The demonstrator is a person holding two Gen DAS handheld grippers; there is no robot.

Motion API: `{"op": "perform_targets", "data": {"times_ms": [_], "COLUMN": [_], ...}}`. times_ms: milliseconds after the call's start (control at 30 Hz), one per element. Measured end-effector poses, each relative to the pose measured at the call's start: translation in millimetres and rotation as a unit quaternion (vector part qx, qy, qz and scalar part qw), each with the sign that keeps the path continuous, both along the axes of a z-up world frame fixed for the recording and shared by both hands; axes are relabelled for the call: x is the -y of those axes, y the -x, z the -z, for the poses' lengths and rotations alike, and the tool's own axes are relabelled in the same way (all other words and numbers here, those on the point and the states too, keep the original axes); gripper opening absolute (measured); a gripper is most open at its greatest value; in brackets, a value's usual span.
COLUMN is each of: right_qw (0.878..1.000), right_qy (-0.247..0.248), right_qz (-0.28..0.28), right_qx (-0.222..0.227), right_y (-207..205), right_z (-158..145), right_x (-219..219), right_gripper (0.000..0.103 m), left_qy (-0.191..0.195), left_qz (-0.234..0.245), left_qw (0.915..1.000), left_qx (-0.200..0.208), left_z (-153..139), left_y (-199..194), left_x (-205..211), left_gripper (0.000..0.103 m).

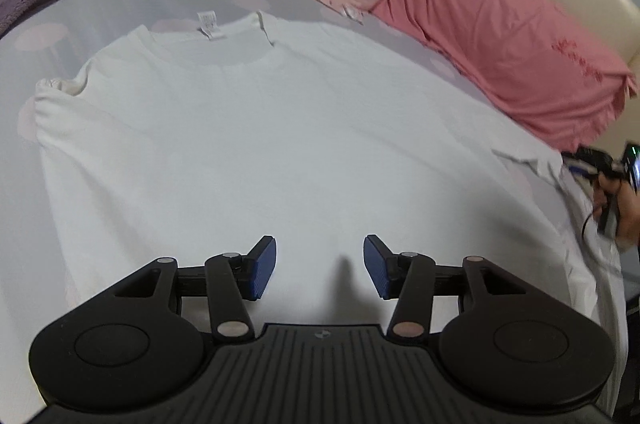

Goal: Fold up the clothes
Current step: 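Grasp the sleeve cuff by the pink pillow with the right gripper and lift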

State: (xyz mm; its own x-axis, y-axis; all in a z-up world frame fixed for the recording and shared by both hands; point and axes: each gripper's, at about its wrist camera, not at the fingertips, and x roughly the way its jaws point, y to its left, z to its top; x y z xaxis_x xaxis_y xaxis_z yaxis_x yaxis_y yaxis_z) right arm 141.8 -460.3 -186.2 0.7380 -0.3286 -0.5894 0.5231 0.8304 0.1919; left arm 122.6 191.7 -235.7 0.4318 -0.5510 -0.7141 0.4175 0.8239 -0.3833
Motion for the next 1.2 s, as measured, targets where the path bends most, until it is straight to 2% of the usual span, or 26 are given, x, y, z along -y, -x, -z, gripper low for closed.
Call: {"op": "perform_targets", "data": {"times_ms": [67, 200, 300, 433, 467, 500, 533, 600, 700, 833, 900, 1000, 1100, 1200], "right_qw": [1.0, 0.997, 0.998, 0.998, 0.998, 0.997, 0.995, 0.993, 0.988, 0.98, 0.972, 0.954, 0.93, 0.901], "right_qy": [-0.002, 0.024, 0.024, -0.004, -0.015, -0.021, -0.025, -0.022, -0.012, 0.001, 0.01, 0.024, 0.017, 0.0], "right_qz": [-0.019, -0.049, -0.044, -0.045, -0.054, -0.07, -0.087, -0.117, -0.152, -0.197, -0.231, -0.294, -0.36, -0.428], "right_qx": [-0.01, -0.046, -0.044, -0.04, -0.039, -0.038, -0.037, -0.025, -0.004, 0.023, 0.038, 0.055, 0.072, 0.076], "right_y": [-10, -29, -34, -42, -44, -46, -47, -45, -36, -24, -19, -14, -12, -12], "right_z": [4, 14, 17, 21, 21, 19, 17, 7, -25, -67, -94, -133, -163, -179], "right_x": [17, 28, 38, 57, 61, 62, 62, 58, 36, 8, -20, -80, -151, -228], "right_gripper": [0.049, 0.049, 0.05, 0.052, 0.047, 0.021, 0.009, 0.006, 0.006, 0.006, 0.006, 0.006, 0.006, 0.006], "left_qy": [-0.01, -0.017, -0.023, -0.021, -0.021, -0.022, -0.023, -0.021, -0.013, 0.015, 0.032, 0.05, 0.057, 0.052], "left_qz": [0.01, 0.017, 0.019, 0.018, 0.019, 0.02, 0.02, 0.014, 0.002, -0.024, -0.039, -0.056, -0.067, -0.086], "left_qw": [0.9999, 0.9996, 0.9994, 0.9994, 0.9994, 0.9994, 0.9993, 0.9994, 0.9995, 0.9991, 0.9981, 0.9965, 0.9956, 0.9947], "left_qx": [0.0, -0.012, -0.015, -0.019, -0.019, -0.019, -0.02, -0.025, -0.029, -0.032, -0.033, -0.035, -0.031, -0.022], "left_z": [-2, -2, -1, 0, 0, 1, 1, 3, 4, 2, 0, -4, -10, -18], "left_y": [4, 11, 14, 19, 20, 21, 22, 23, 24, 22, 22, 25, 32, 40], "left_x": [-2, -10, -16, -22, -22, -23, -23, -25, -28, -32, -34, -37, -42, -50], "left_gripper": [0.046, 0.046, 0.046, 0.046, 0.046, 0.046, 0.046, 0.046, 0.046, 0.046, 0.046, 0.046, 0.046, 0.046]}}
